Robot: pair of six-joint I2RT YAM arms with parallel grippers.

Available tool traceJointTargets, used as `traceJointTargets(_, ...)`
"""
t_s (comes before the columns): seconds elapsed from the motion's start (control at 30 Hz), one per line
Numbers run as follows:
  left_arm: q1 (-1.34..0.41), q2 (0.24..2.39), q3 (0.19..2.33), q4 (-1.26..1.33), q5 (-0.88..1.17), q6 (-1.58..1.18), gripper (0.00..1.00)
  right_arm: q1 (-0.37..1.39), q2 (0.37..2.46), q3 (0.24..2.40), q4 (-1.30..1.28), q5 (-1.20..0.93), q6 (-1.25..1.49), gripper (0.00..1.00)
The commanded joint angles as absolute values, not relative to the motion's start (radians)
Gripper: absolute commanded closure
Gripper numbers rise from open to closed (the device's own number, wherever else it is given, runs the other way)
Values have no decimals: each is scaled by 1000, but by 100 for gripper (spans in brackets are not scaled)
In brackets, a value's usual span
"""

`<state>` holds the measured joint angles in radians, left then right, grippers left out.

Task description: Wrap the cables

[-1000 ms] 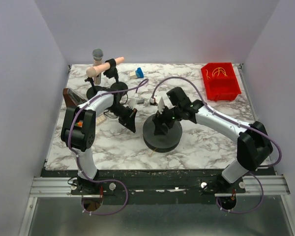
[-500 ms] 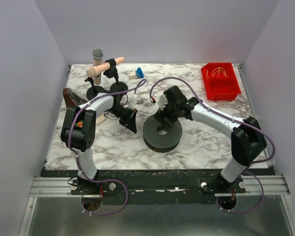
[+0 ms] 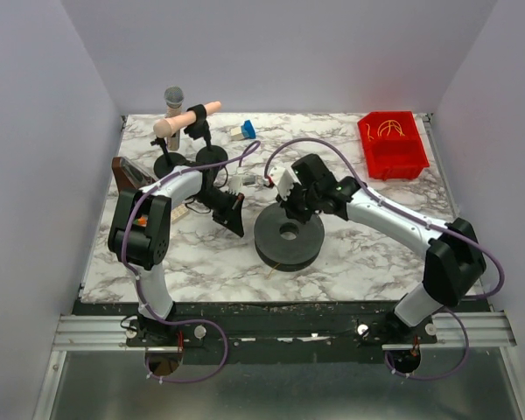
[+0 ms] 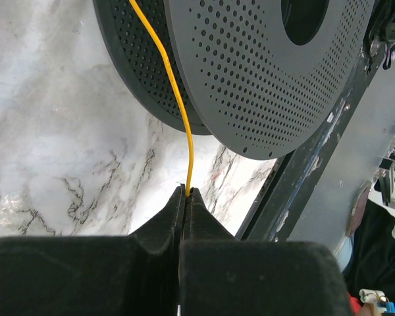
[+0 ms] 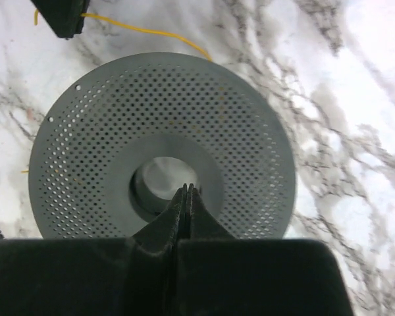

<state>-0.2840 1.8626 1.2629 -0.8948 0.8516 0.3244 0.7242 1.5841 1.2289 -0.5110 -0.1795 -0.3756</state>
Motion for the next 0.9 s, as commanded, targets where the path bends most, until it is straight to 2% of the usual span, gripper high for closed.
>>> traceJointTargets(0.0, -290, 1861, 1255, -885, 882, 311, 100, 736, 1653, 1209, -580, -288, -321, 99)
traceJointTargets(0.4, -291, 1871, 1255, -885, 882, 301, 100, 779, 1795, 1223, -572, -268, -279, 99)
traceJointTargets(0.5, -293, 1876, 1256, -877, 881, 295, 100, 779, 1816, 1221, -531, -262, -192, 99)
traceJointTargets(0.63, -293, 1887, 1261, -856, 908, 259, 100, 747, 1839, 1255, -421, -121, 38, 99)
traceJointTargets(0.87, -291, 1907, 1235, -677, 957, 39, 100, 695, 1887, 1293, -327, -54, 225, 99)
